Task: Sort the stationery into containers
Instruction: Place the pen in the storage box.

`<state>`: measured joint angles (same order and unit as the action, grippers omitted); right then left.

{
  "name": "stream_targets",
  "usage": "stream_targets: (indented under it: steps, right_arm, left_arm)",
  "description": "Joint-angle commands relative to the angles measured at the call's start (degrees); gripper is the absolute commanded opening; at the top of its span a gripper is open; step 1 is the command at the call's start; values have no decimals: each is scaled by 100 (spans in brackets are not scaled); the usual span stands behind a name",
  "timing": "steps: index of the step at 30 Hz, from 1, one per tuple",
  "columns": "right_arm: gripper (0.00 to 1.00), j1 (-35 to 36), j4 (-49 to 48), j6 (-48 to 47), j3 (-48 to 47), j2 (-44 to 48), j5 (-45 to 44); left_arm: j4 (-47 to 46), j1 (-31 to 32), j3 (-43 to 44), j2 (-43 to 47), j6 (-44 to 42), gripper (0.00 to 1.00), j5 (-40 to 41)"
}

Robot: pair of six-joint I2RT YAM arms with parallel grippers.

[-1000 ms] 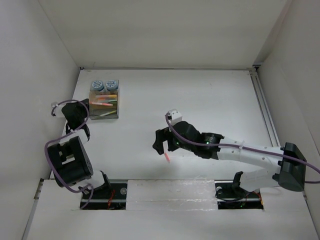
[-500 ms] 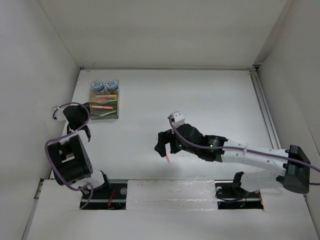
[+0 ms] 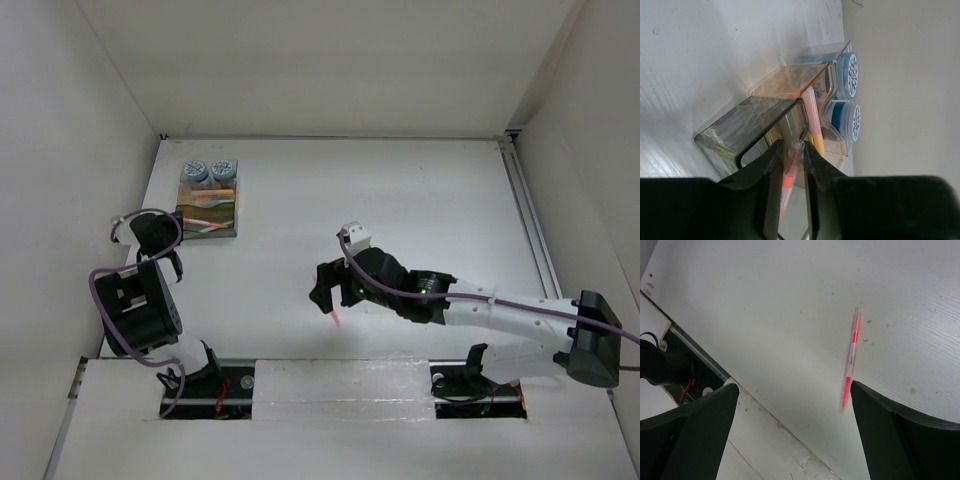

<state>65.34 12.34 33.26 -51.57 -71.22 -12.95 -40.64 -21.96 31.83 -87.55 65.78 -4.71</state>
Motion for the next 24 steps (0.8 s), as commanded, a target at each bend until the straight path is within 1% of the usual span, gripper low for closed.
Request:
stream_targets:
  steps: [1,2,3,6,7,11,12,15,16,17,20,21,24]
  right_arm:
    - [100,49,-223,-3,-89,21,-85]
    - [100,49,-223,-3,-90,-40,-85]
    - [100,49,-223,-55,-90,-41,-85]
    - [100,49,-223,-56,-143,-181,-85]
    - [100,49,-223,-56,-143,-234,-85]
    - [100,49,-223,-56,-195,-287,-85]
    - [100,49,-223,-56,-195,-287,-85]
    - [100,49,-223,-187,-195,-480,-155]
    - [100,49,-223,-188,-291,-550,-207]
    - [100,49,-119,-240,-362,-760,-208]
    - [100,49,233,-241,-686,-1182,-515]
    - [100,49,312,-241,-766,-1462,-516]
    - [95,49,506,-241,-995,-1946,-647]
  left_arm:
    - [-163,-2,139,36,-100,20,-83]
    - [-163,-2,139,36,-100,22,-83]
    - [-163,-2,139,36,-100,28,-83]
    - [-163,-2,192,36,-153,38,-223]
    - [-215,85,244,36,-205,50,-223]
    - [-268,165,244,141,-206,69,-223]
    - [-269,165,244,142,-206,77,-223]
    - [-269,165,244,395,-206,86,-276]
    - [-269,165,244,483,-206,91,-276]
    - [-269,165,244,580,-206,93,-276]
    - [117,165,375,993,-206,100,-276]
    - [275,165,541,1090,-258,100,-276]
    - [1179,227,928,1485,-433,100,-276]
